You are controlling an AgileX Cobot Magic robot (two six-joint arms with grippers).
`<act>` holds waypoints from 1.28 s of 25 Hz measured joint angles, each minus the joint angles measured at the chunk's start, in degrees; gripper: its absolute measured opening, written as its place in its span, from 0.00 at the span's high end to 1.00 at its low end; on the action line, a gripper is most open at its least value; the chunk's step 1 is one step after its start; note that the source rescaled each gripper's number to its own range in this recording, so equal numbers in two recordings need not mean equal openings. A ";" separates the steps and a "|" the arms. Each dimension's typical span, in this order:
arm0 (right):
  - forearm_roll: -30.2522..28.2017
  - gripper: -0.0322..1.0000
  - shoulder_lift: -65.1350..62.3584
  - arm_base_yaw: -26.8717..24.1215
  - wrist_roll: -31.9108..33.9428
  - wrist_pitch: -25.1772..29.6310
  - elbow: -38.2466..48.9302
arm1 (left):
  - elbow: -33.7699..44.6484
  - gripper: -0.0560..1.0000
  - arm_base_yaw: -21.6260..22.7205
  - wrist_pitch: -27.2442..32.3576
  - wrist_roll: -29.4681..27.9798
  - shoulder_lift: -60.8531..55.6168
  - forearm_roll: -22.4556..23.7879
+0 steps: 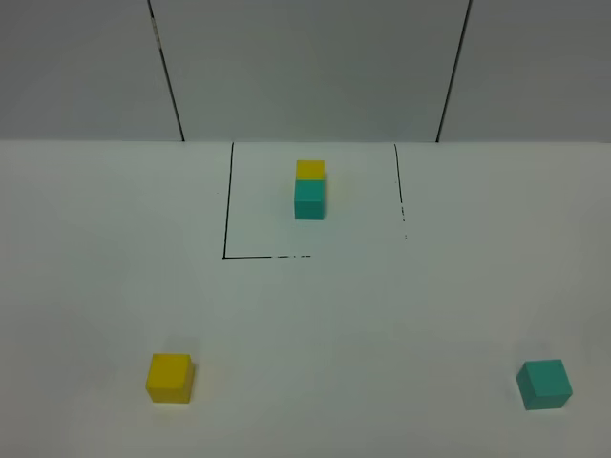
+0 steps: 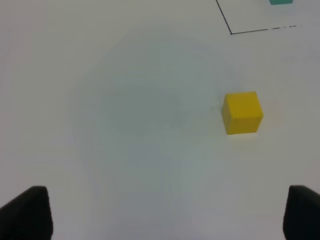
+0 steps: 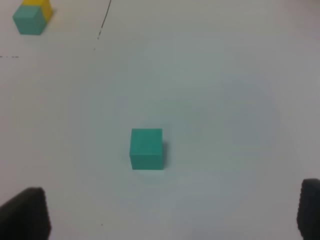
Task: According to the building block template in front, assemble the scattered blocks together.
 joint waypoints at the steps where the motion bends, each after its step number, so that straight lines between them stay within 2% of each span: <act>1: 0.00 0.00 0.00 0.00 0.00 0.00 0.00 | 0.00 0.00 0.00 0.00 0.00 0.00 0.00; 17: 0.00 0.00 0.00 0.00 0.00 0.00 0.00 | 0.00 0.11 0.00 0.00 -0.05 0.00 0.08; 25: 0.00 0.00 0.00 0.00 0.00 0.00 0.00 | 0.00 0.20 0.00 -0.06 -0.05 0.33 0.13; 28: 0.00 0.00 0.00 0.00 0.00 0.00 0.00 | -0.40 0.20 0.00 0.09 -0.05 2.86 0.13; 32: 0.00 0.00 0.00 0.00 0.00 0.00 0.00 | -3.20 0.20 0.00 0.45 -1.10 11.94 -0.74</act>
